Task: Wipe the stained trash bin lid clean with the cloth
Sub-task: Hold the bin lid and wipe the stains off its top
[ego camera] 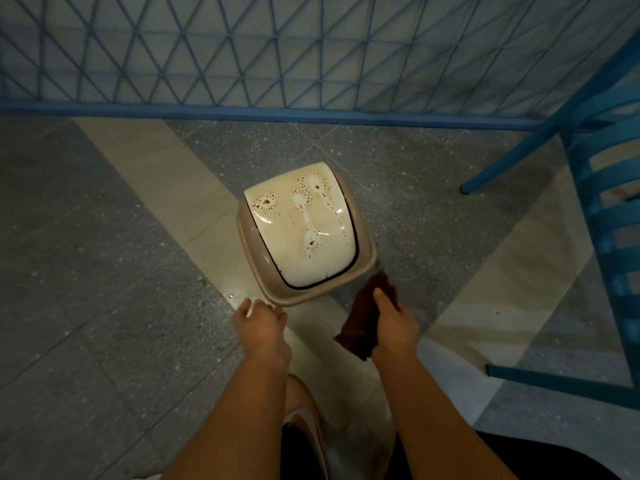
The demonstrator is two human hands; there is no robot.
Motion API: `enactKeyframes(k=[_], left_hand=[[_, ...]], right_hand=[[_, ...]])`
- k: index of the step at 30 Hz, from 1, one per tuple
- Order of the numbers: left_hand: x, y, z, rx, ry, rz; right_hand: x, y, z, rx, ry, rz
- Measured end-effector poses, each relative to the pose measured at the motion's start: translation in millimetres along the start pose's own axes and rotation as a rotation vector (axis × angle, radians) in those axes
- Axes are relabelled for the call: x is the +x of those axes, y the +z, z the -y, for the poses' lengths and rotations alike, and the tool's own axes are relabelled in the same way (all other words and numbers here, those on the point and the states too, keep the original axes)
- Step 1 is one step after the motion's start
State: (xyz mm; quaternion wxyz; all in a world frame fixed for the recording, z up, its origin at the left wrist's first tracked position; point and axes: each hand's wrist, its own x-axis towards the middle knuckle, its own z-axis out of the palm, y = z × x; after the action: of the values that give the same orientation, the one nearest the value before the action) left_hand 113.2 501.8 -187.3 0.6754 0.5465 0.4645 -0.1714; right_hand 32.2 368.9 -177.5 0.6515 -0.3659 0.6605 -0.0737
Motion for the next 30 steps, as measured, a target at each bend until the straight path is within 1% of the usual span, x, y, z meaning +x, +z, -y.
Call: enactKeyframes(k=[2, 3, 7, 8, 13, 15, 17, 19, 23, 27, 30], left_hand=[[-11.3, 6.8, 14.9, -0.001, -0.055, 0.02], [-19.3, 11.5, 23.0, 0.011, -0.06, 0.049], [-40.2, 29.9, 33.8, -0.038, -0.088, 0.16], [-38.3, 31.7, 30.6, -0.058, -0.094, 0.163], [-19.3, 18.7, 18.9, -0.122, -0.071, 0.031], [-21.6, 15.9, 19.5, -0.151, -0.057, 0.029], [-24.9, 17.2, 23.4, -0.137, -0.048, 0.046], [-24.9, 19.0, 28.5, -0.104, -0.017, 0.031], [-25.2, 22.8, 31.0, -0.076, 0.029, 0.017], [-27.0, 23.8, 27.2, -0.059, 0.052, 0.011], [-27.7, 23.9, 27.0, -0.061, 0.033, 0.0]], right_hand=[[-10.3, 3.9, -5.2, 0.067, 0.061, 0.047], [-14.8, 7.2, -6.5, 0.094, 0.053, 0.071], [-19.3, 20.4, -9.6, 0.046, -0.134, 0.095], [-18.5, 22.4, -9.5, 0.035, -0.16, 0.093], [-16.5, 22.2, -23.7, 0.02, -0.181, 0.019], [-18.4, 24.5, -37.2, 0.004, -0.181, 0.008], [-23.7, 29.4, -44.8, -0.02, -0.184, 0.024], [-25.3, 31.9, -46.4, -0.026, -0.172, 0.015], [-14.7, 31.5, -29.8, -0.016, -0.172, -0.07], [-1.6, 35.3, 1.3, -0.015, -0.191, -0.097], [4.4, 35.5, 14.9, 0.009, -0.208, -0.099]])
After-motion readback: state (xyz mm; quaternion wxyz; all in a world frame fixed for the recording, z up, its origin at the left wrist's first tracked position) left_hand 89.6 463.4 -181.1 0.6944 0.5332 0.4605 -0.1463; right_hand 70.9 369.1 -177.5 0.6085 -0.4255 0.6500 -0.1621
